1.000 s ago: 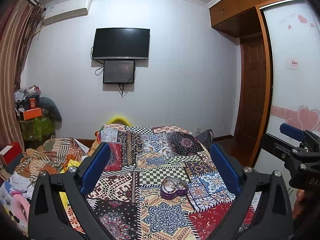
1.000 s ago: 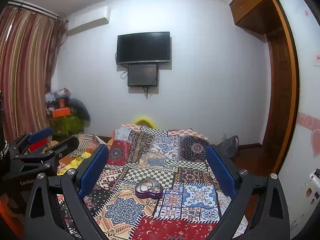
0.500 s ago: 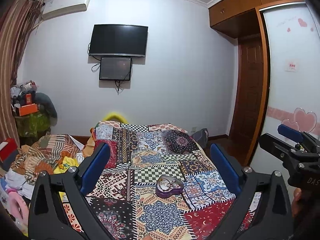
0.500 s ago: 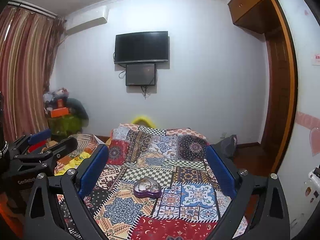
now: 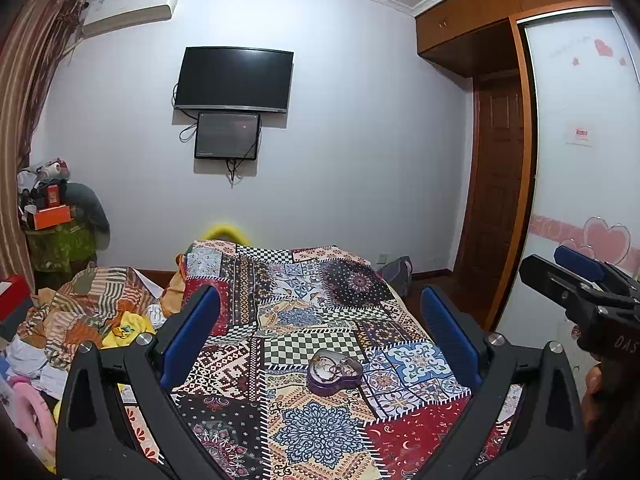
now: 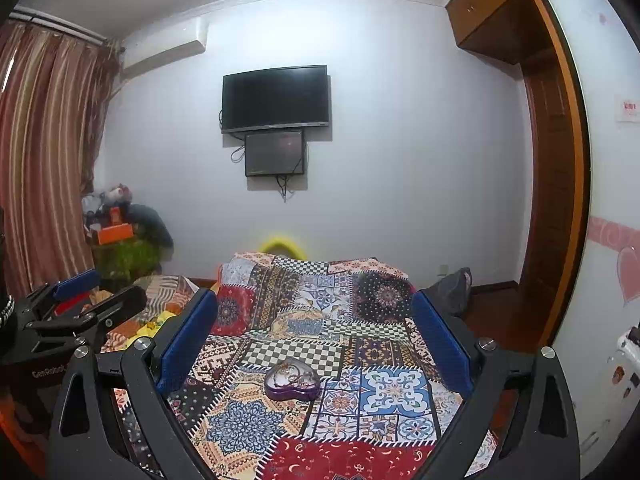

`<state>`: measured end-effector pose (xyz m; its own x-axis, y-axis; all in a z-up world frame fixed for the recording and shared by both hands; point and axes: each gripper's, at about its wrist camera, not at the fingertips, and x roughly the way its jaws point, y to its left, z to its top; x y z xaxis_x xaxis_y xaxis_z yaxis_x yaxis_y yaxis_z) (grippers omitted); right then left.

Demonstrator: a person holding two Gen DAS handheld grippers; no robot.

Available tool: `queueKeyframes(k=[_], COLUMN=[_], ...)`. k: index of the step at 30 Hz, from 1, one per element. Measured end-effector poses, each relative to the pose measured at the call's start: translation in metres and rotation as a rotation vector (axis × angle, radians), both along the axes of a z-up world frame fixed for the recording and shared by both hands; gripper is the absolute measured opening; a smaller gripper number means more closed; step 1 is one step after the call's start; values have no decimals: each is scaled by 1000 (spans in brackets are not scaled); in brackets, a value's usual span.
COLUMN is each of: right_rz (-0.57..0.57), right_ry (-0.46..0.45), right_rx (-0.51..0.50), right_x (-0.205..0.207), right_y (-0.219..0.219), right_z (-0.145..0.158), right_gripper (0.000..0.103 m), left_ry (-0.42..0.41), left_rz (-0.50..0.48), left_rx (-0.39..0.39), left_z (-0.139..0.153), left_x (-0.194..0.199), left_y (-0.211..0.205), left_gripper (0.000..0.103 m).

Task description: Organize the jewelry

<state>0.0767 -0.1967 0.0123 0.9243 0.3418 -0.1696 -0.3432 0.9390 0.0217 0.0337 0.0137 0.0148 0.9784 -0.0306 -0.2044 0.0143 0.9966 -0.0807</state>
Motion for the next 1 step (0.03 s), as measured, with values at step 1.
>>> queueKeyframes(k=[1], right_rz=[-1], right_ry=[1], right_rx=[2], right_x=[1], right_y=[0], right_z=[0], right_gripper=[97], left_ry=[1], left_rz=[-1], left_rx=[2], left_z=[0], left_x=[1], left_y=[0], left_gripper=[101])
